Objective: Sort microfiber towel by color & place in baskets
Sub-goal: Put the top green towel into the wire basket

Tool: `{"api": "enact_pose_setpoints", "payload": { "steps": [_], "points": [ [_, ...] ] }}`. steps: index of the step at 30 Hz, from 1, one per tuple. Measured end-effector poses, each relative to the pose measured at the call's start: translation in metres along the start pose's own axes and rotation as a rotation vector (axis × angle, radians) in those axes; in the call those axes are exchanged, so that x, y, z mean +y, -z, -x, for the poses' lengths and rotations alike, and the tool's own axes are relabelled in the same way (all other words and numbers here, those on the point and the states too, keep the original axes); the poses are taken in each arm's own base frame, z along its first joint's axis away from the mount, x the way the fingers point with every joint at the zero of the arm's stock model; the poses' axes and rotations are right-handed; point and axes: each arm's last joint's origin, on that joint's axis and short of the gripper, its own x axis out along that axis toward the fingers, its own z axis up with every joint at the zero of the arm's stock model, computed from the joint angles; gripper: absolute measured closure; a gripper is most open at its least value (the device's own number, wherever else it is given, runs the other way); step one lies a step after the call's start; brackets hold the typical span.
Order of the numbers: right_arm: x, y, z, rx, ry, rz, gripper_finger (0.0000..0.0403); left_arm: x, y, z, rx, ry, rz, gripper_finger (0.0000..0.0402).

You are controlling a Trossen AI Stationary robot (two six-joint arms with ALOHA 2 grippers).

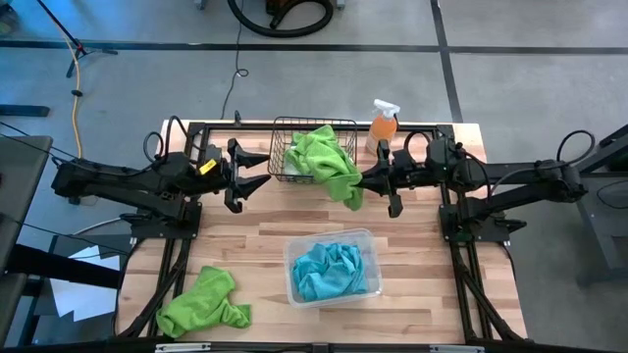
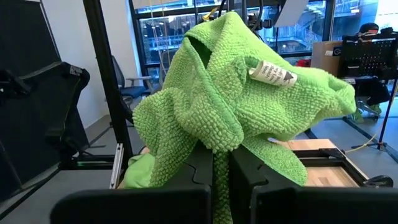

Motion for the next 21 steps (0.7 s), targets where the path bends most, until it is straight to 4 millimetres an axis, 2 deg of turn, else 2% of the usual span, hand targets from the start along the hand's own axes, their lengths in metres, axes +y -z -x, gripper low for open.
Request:
{"api": "enact_pose_setpoints", "payload": {
  "steps": [3,6,8,12,16,18,21],
  "points": [
    [0.000,-0.001,-0.002,-0.016,0.005,0.002,0.0399,0.000,0.000,0.000,-0.003,0.000,0.002,0.0154],
    [-0.006,-0.009,-0.010,-0.153,0.062,0.024,0.0399,0.000,-0.002,0.000,-0.020,0.003,0.011,0.0154],
    [-0.017,-0.020,-0.019,-0.221,0.115,0.037,0.0399,-0.001,-0.005,0.000,-0.050,0.008,0.019,0.0154],
    [-0.056,-0.034,-0.048,-0.136,0.232,0.040,0.0399,-0.001,-0.010,0.001,-0.105,0.016,0.028,0.0154],
    [-0.107,-0.046,-0.075,0.001,0.379,-0.032,0.0398,-0.001,-0.015,0.004,-0.130,0.015,0.015,0.0154],
    [-0.133,-0.044,-0.087,0.076,0.441,-0.108,0.0398,-0.001,-0.015,0.005,-0.129,0.013,0.013,0.0154],
    [-0.165,-0.028,-0.102,0.222,0.539,-0.269,0.0398,-0.001,-0.016,0.005,-0.133,0.011,-0.006,0.0154]
  ]
}}
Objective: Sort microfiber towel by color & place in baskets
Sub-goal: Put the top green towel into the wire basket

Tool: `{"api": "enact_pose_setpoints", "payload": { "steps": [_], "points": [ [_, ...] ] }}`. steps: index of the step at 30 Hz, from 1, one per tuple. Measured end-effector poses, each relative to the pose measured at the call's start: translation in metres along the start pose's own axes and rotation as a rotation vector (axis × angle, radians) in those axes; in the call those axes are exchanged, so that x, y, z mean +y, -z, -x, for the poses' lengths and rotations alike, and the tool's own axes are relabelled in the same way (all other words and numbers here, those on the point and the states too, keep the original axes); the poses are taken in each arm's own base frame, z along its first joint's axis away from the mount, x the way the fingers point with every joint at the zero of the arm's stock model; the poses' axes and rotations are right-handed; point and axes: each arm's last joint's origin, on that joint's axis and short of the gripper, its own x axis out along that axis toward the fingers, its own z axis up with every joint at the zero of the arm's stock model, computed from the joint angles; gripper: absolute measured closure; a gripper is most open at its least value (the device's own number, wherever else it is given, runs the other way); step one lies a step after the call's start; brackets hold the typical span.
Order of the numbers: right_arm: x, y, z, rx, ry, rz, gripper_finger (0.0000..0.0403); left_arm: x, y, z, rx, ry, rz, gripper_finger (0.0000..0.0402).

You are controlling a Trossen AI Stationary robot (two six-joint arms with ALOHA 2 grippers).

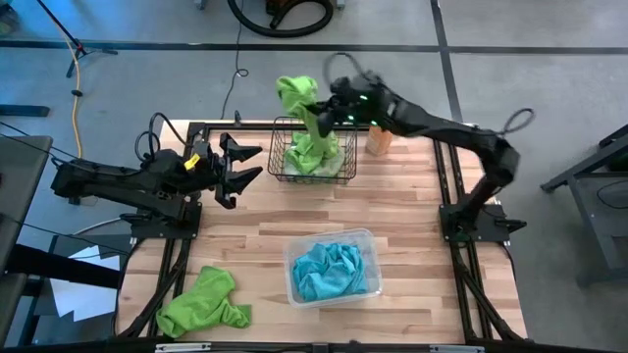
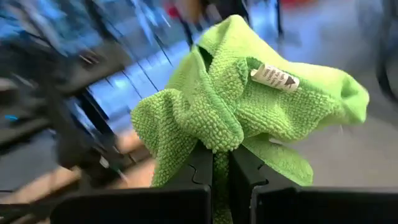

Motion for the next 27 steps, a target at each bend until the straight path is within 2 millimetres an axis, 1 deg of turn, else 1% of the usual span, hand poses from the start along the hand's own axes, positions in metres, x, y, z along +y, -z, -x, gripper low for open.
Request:
{"api": "enact_pose_setpoints", "payload": {
  "steps": [2,4,6,9,12,13,17,20,22,25,27],
  "points": [
    [-0.011,0.009,-0.018,0.114,0.053,-0.068,0.0398,0.000,0.000,0.000,0.002,-0.001,-0.016,0.0154],
    [-0.017,0.024,-0.033,0.219,0.092,-0.093,0.0398,0.000,0.000,0.000,0.001,-0.001,-0.031,0.0154],
    [-0.019,0.045,-0.048,0.305,0.139,-0.099,0.0399,0.000,0.000,0.000,0.002,-0.001,-0.048,0.0154],
    [-0.026,0.079,-0.066,0.438,0.219,-0.154,0.0400,0.000,0.000,0.000,0.002,-0.002,-0.091,0.0154],
    [-0.041,0.113,-0.083,0.540,0.299,-0.245,0.0400,0.001,-0.002,0.002,-0.009,-0.031,-0.140,0.0154],
    [-0.045,0.120,-0.088,0.558,0.321,-0.277,0.0400,0.002,-0.004,0.002,-0.016,-0.046,-0.149,0.0154],
    [-0.052,0.133,-0.098,0.568,0.360,-0.380,0.0401,0.003,-0.007,0.005,-0.029,-0.083,-0.187,0.0154],
    [-0.058,0.148,-0.104,0.614,0.419,-0.478,0.0401,0.003,-0.011,0.008,-0.045,-0.084,-0.213,0.0154],
    [-0.064,0.155,-0.108,0.633,0.429,-0.538,0.0397,0.003,-0.013,0.010,-0.050,-0.084,-0.217,0.0154],
    [-0.067,0.161,-0.112,0.662,0.403,-0.563,0.0378,0.004,-0.015,0.012,-0.057,-0.083,-0.215,0.0154],
    [-0.066,0.163,-0.112,0.671,0.398,-0.543,0.0358,0.004,-0.016,0.013,-0.060,-0.084,-0.214,0.0154]
  ]
}}
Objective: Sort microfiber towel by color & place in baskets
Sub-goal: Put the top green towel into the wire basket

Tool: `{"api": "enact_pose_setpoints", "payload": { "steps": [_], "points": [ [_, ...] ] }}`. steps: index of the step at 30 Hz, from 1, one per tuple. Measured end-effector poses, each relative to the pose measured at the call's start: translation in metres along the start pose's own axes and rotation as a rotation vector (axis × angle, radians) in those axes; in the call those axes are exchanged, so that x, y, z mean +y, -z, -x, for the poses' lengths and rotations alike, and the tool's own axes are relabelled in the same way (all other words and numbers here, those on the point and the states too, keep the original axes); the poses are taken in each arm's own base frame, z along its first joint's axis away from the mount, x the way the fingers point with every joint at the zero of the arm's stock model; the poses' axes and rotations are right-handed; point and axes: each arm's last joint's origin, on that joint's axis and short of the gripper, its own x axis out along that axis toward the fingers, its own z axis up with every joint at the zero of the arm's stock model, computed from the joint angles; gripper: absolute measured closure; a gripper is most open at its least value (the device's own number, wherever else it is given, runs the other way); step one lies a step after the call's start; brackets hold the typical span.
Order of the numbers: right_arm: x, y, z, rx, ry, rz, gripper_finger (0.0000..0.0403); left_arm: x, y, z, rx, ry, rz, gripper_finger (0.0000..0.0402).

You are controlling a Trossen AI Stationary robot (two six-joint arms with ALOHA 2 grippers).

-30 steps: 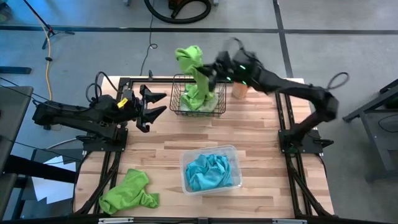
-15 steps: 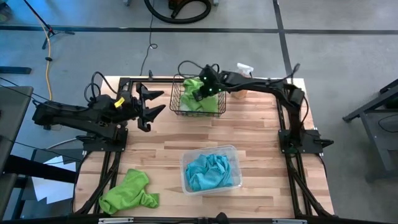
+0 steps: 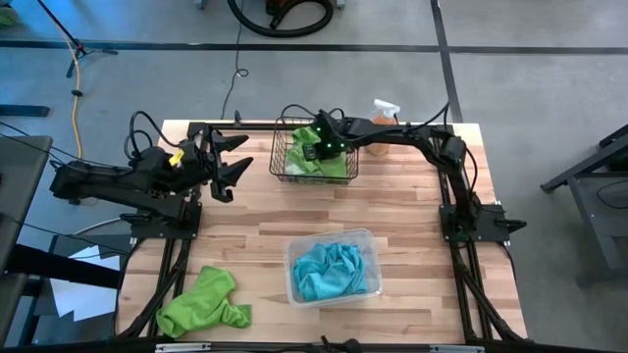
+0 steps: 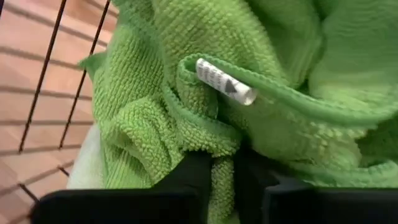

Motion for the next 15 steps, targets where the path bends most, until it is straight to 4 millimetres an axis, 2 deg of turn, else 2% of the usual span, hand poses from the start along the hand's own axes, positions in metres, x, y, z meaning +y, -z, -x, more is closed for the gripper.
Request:
{"api": "enact_pose_setpoints", "payload": {
  "steps": [3,7,11,15],
  "points": [
    [0.000,-0.001,0.003,0.021,-0.001,0.064,0.0317,0.000,0.000,0.000,0.000,0.000,-0.001,0.0154],
    [0.007,-0.007,0.018,0.044,0.014,0.120,0.0260,0.000,0.000,0.000,0.001,0.004,-0.002,0.0154],
    [0.018,-0.016,0.044,0.069,0.065,0.226,0.0214,0.000,0.000,0.001,0.013,0.006,-0.004,0.0154],
    [0.026,-0.027,0.075,0.071,0.122,0.352,0.0194,0.002,0.000,0.005,0.042,0.010,-0.013,0.0154]
  ]
}}
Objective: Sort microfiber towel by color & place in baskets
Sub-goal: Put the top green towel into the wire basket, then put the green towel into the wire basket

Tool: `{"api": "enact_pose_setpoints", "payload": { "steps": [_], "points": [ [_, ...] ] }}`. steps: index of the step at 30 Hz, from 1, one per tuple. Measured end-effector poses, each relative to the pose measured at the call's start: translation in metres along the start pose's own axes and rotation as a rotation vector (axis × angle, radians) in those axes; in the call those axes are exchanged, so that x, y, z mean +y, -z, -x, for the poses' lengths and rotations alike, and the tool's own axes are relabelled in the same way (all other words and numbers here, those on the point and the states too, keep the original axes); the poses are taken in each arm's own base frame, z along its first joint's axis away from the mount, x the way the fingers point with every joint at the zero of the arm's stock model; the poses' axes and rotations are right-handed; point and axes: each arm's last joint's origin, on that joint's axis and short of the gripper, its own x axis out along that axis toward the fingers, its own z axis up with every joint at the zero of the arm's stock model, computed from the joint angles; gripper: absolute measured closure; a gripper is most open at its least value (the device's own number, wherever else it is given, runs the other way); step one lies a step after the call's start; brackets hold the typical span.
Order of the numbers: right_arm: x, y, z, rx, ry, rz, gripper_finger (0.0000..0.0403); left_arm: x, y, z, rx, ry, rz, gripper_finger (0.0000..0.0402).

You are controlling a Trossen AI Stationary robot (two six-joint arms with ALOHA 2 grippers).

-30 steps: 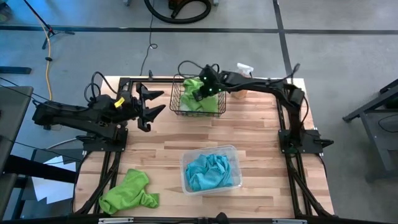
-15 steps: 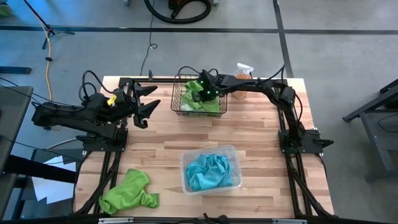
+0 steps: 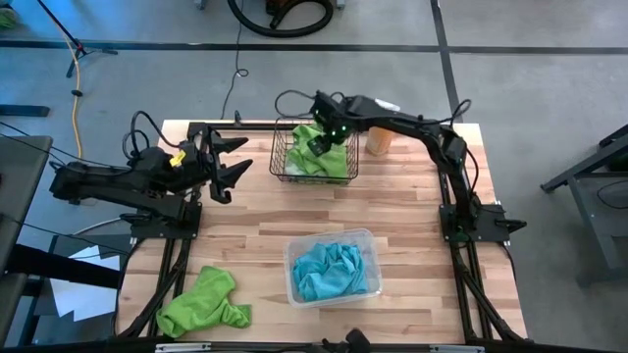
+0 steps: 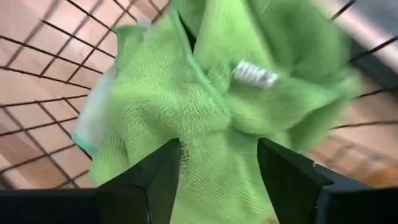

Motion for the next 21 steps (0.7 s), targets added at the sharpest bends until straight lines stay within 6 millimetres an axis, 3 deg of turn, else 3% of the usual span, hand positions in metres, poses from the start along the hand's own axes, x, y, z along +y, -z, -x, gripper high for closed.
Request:
{"api": "enact_pose_setpoints", "payload": {
  "steps": [5,10,15,21],
  "points": [
    [0.000,-0.013,0.035,-0.044,-0.004,0.085,0.0191,0.002,-0.003,0.005,0.010,0.001,-0.004,0.0154],
    [0.009,-0.013,0.059,-0.069,-0.052,0.252,0.0190,0.003,-0.002,0.009,0.034,0.004,0.003,0.0154],
    [0.033,0.006,0.092,-0.169,-0.110,0.467,0.0190,0.003,0.002,0.009,0.075,0.010,0.076,0.0154],
    [0.043,0.050,0.120,-0.294,-0.199,0.522,0.0190,-0.001,0.005,0.007,0.098,0.092,0.199,0.0154]
  ]
}}
